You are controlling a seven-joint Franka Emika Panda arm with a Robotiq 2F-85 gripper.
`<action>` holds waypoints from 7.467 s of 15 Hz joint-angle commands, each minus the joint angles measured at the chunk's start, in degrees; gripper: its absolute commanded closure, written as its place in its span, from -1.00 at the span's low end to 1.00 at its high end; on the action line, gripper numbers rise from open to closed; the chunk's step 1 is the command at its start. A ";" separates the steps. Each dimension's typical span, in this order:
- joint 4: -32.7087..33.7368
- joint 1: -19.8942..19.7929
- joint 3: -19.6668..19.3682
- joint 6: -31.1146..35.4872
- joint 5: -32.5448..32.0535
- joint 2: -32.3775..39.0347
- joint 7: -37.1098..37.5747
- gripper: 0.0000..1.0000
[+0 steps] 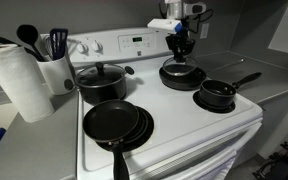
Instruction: Pick the lid on the stove and cover the pot on the bottom right
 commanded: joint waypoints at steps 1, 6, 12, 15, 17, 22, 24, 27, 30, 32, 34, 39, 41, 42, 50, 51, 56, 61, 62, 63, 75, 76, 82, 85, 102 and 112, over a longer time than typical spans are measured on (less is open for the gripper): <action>-10.51 -2.36 1.66 7.45 -2.19 -5.55 3.83 0.66; -17.63 -4.10 1.78 11.23 -6.58 -10.80 11.97 0.66; -24.60 -6.70 3.73 8.53 -7.65 -18.96 18.54 0.66; -27.69 -8.53 4.84 9.18 -9.13 -22.67 21.33 0.66; -29.34 -9.85 5.48 8.63 -9.02 -24.51 23.73 0.66; -34.09 -12.64 6.66 8.14 -8.56 -27.03 29.52 0.66; -35.66 -13.16 6.67 8.14 -7.83 -27.55 30.40 0.66; -37.22 -13.61 6.63 8.88 -7.34 -28.35 30.94 0.66; -38.31 -13.85 6.15 10.60 -4.86 -29.12 30.53 0.66; -38.70 -13.97 5.81 10.50 -1.54 -29.30 29.49 0.66; -39.52 -14.37 5.89 10.83 -0.17 -29.77 29.77 0.66; -42.25 -15.50 6.07 14.14 0.00 -31.29 31.27 0.66; -43.71 -15.88 6.07 17.40 0.24 -31.76 32.28 0.66; -44.24 -16.03 6.17 18.97 0.04 -31.71 32.39 0.66; -48.28 -16.38 5.76 29.77 2.02 -30.91 28.11 0.66; -48.42 -16.38 5.63 30.52 2.67 -30.83 27.62 0.66; -48.85 -17.31 5.44 32.77 4.05 -30.63 26.30 0.66; -49.01 -18.67 5.26 31.85 3.71 -30.63 25.86 0.66; -49.04 -18.87 5.25 31.77 3.70 -30.52 25.81 0.66; -49.17 -18.97 5.14 31.86 3.97 -30.38 25.46 0.66; -50.50 -19.07 4.19 30.64 12.49 -30.55 18.53 0.66; -50.80 -19.22 4.11 30.58 12.40 -30.71 18.60 0.66; -52.14 -19.30 3.60 30.39 14.19 -31.15 17.81 0.66; -52.65 -19.15 3.68 30.51 15.64 -31.04 16.75 0.66; -52.62 -18.77 4.75 31.03 14.99 -30.18 11.52 -0.98; -47.22 -18.70 7.06 29.18 10.28 -32.62 6.31 -1.00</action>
